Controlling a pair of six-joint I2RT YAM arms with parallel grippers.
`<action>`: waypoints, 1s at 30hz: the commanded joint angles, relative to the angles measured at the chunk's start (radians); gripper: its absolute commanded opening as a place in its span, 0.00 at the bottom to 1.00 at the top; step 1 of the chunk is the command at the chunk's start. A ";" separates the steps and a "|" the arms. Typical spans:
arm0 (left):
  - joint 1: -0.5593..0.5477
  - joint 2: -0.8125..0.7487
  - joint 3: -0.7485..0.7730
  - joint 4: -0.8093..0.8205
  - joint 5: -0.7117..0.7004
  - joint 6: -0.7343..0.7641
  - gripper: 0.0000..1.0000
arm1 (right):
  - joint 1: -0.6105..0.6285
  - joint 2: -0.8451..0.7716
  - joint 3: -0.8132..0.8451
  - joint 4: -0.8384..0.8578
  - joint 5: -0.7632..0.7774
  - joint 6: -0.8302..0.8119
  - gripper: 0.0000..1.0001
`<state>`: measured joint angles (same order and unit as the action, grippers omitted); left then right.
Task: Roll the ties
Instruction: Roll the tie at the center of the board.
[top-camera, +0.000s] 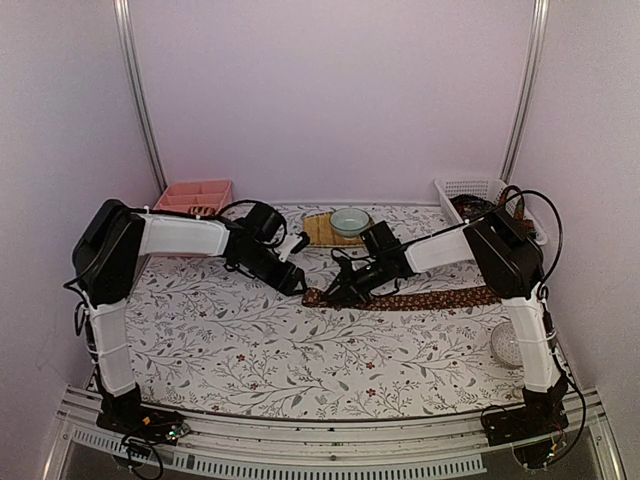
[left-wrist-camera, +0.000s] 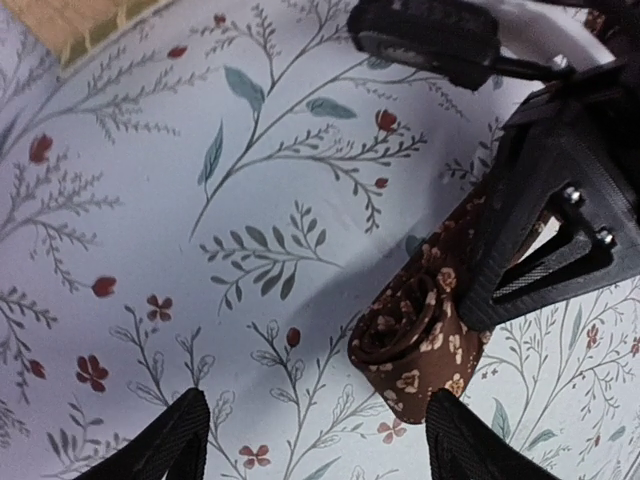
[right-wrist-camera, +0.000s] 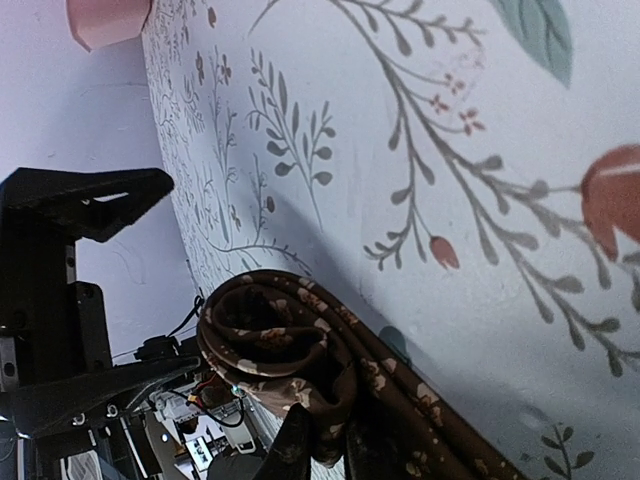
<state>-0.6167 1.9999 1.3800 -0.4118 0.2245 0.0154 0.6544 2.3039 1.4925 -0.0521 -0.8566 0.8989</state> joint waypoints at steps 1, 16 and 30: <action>-0.001 -0.089 -0.118 0.168 0.020 -0.342 0.71 | 0.020 -0.031 -0.013 -0.052 0.054 -0.021 0.12; -0.053 -0.046 -0.194 0.353 0.091 -0.518 0.67 | -0.012 0.027 0.056 -0.096 0.069 -0.034 0.14; -0.060 0.009 -0.275 0.415 0.084 -0.621 0.59 | -0.016 0.077 0.067 -0.098 0.030 -0.027 0.15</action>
<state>-0.6659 1.9923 1.1397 -0.0322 0.3088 -0.5545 0.6411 2.3051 1.5455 -0.1371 -0.8177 0.8745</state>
